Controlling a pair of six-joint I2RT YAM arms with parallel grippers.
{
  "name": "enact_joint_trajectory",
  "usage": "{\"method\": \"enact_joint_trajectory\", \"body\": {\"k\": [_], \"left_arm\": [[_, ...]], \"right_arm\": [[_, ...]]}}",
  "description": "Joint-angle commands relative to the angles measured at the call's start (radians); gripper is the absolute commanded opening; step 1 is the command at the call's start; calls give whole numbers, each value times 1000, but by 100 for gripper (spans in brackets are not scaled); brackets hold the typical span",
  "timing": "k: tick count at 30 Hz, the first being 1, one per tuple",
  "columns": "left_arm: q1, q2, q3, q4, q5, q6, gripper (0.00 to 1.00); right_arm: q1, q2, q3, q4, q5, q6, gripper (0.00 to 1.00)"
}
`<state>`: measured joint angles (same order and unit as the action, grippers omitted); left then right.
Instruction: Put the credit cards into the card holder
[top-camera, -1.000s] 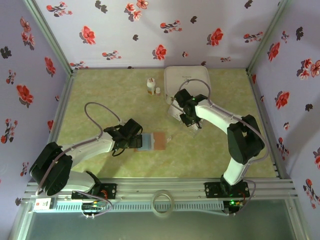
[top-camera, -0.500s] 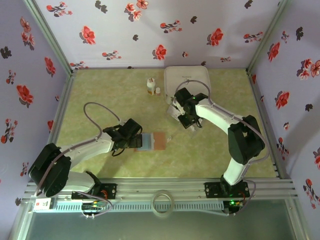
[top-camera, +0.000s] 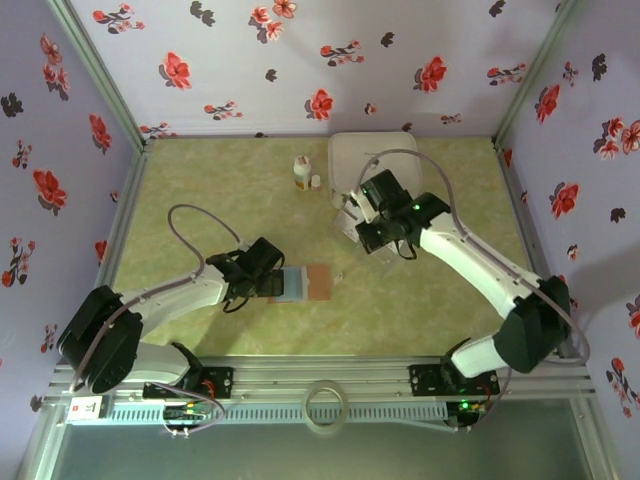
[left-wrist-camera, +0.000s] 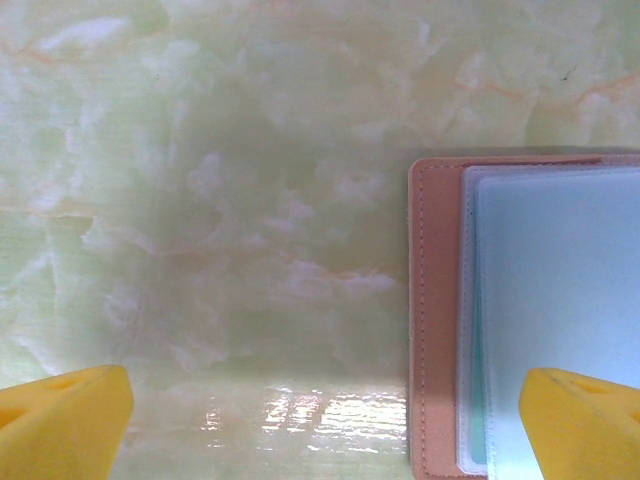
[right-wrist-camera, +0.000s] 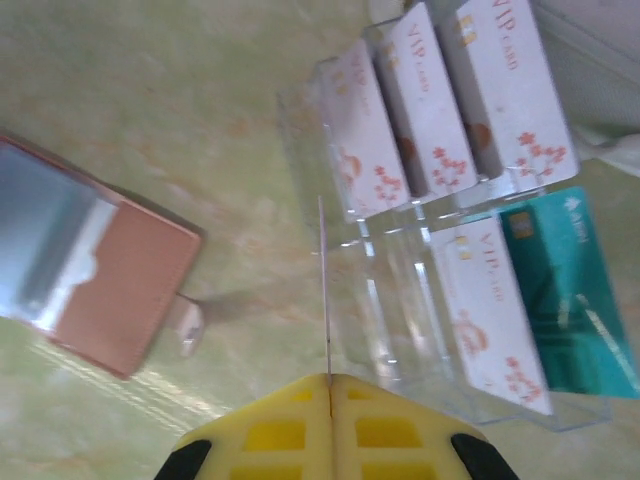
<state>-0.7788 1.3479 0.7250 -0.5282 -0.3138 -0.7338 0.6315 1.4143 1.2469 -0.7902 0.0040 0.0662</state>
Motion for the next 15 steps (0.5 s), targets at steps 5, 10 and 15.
{"method": "enact_joint_trajectory", "body": {"k": [5, 10, 15], "left_arm": [[-3, 45, 40, -15, 5, 28, 100], [-11, 60, 47, -6, 13, 29, 100], [-23, 90, 52, 4, 14, 27, 100]], "right_arm": [[11, -153, -386, 627, -322, 490, 0], [42, -170, -611, 994, -335, 702, 0], [74, -129, -697, 1140, -313, 769, 0]]}}
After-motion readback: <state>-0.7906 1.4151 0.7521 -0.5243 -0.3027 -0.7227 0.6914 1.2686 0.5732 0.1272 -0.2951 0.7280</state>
